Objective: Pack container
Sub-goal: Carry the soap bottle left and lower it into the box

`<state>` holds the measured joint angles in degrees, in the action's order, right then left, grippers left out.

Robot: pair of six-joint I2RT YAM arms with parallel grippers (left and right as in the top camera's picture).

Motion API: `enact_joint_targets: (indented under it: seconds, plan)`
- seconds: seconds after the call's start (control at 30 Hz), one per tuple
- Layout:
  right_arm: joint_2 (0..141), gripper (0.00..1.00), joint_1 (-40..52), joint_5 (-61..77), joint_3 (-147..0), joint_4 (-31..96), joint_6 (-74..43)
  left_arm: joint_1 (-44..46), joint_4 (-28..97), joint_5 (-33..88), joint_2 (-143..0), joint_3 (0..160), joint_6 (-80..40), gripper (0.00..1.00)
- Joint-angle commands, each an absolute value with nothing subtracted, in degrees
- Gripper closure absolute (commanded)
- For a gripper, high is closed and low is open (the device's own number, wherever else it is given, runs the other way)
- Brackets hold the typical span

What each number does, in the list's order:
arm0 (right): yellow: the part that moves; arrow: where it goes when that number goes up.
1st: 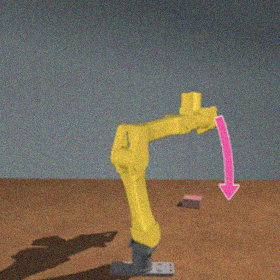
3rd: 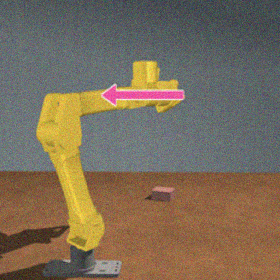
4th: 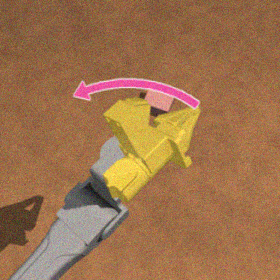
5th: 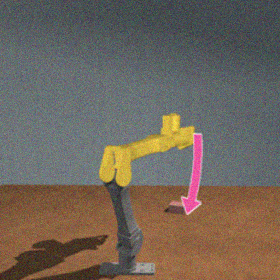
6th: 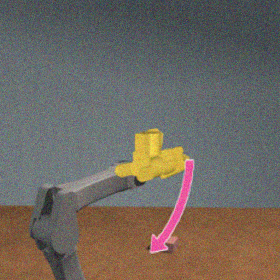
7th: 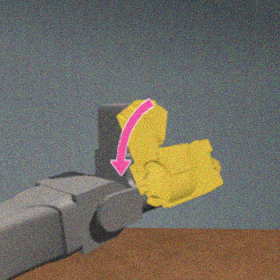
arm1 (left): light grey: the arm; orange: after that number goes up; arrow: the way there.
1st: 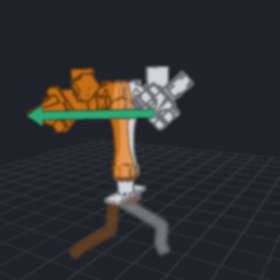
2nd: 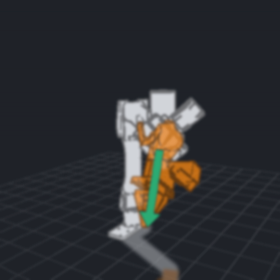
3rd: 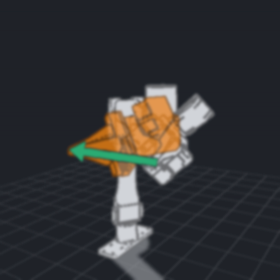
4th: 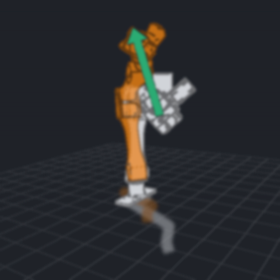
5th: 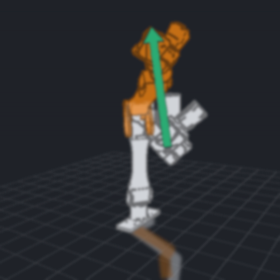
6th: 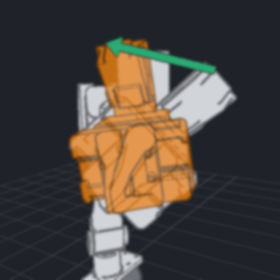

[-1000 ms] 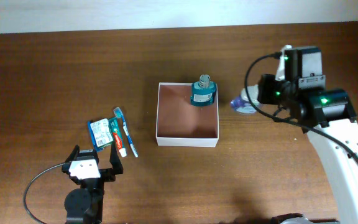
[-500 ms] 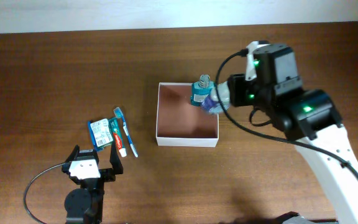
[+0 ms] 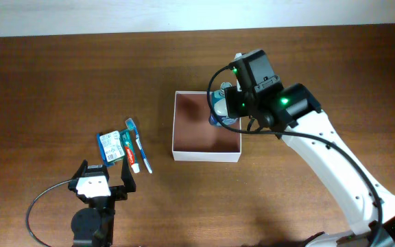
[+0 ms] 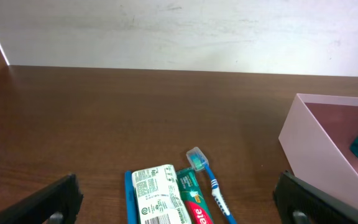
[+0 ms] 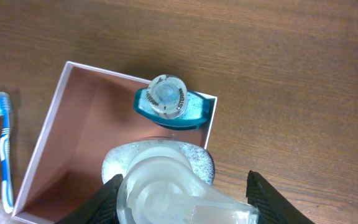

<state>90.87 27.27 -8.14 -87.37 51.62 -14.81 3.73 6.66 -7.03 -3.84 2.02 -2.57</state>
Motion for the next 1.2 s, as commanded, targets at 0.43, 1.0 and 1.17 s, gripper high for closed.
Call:
enact_joint_targets:
  seconds: [0.43, 1.0, 1.17]
  plan:
    - [98.7, 0.49, 28.9, -11.2, -89.5, 50.3, -15.3, 3.5, 6.7, -6.4, -3.4, 1.7, -1.7, 0.01]
    - [99.2, 0.48, 28.9, -11.1, -89.3, 50.6, -15.4, 3.5, 6.7, -6.4, -3.4, 1.7, -1.7, 0.01]
    - [99.8, 0.43, 28.9, -10.5, -89.3, 50.6, -15.5, 3.5, 6.7, -6.4, -3.4, 1.7, -1.7, 0.00]
